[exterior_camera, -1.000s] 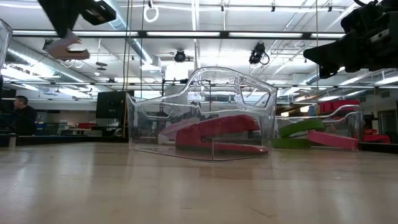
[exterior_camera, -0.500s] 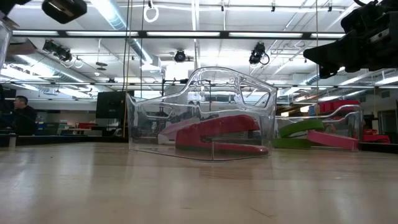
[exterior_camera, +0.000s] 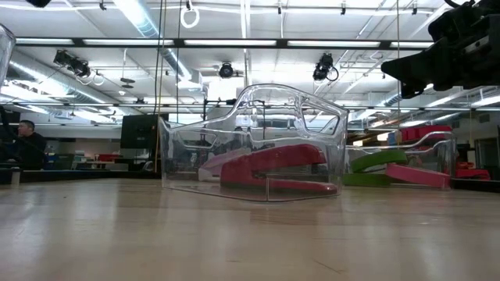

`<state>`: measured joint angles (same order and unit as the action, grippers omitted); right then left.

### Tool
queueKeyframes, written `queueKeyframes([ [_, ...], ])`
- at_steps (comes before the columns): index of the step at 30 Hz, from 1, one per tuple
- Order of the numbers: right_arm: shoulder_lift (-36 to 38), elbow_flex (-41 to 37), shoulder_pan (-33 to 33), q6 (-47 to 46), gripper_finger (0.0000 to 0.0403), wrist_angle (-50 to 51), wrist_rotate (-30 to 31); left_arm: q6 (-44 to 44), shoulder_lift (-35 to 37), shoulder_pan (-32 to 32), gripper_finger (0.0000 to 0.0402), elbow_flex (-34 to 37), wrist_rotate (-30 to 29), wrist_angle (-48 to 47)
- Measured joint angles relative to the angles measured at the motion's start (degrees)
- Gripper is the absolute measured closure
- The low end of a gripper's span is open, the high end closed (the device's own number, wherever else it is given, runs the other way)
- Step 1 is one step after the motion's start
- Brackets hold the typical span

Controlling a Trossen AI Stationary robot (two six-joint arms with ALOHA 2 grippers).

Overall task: Pick and place Stapler, Stapler remover, tape
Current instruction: Put the purple stapler remover into the bottom transparent bin, then put the pink stapler into the middle transparent bin

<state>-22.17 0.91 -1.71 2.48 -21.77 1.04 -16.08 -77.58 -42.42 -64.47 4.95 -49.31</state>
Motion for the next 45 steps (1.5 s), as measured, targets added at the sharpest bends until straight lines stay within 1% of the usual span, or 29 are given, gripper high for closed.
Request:
queueKeyframes([
  [4,0.0,0.0,0.0,0.0,0.0381,0.0,0.0,-0.1,0.0,-0.6,0.0401,3.9,0.9,5.2],
  [12,0.0,0.0,0.0,0.0,0.0381,0.0,0.0,0.7,0.0,-0.1,0.0401,10.6,0.7,9.4],
  [17,0.0,0.0,0.0,0.0,0.0381,0.0,0.0,0.8,0.0,-0.1,0.0392,12.5,0.6,10.1],
  [22,0.0,0.0,0.0,0.0,0.0381,0.0,0.0,0.8,0.0,-0.1,0.0376,12.6,0.2,10.2],
  [27,0.0,0.0,0.0,0.0,0.0381,0.0,0.0,0.4,0.0,-0.1,0.0347,12.6,-0.5,10.2],
  [34,0.0,0.0,0.0,0.0,0.0381,0.0,0.0,-0.1,0.0,-0.1,0.0278,12.6,-0.6,10.2],
  [38,0.0,0.0,0.0,0.0,0.0381,0.0,0.0,-1.3,0.0,0.2,0.0246,12.5,-0.5,10.1],
  [41,0.0,0.0,0.0,0.0,0.0381,0.0,0.0,-1.3,0.0,1.4,0.0233,10.9,-0.2,9.2],
  [45,0.0,0.0,0.0,0.0,0.0381,0.0,0.0,-0.5,0.1,3.2,0.0230,6.7,-0.3,7.3],
])
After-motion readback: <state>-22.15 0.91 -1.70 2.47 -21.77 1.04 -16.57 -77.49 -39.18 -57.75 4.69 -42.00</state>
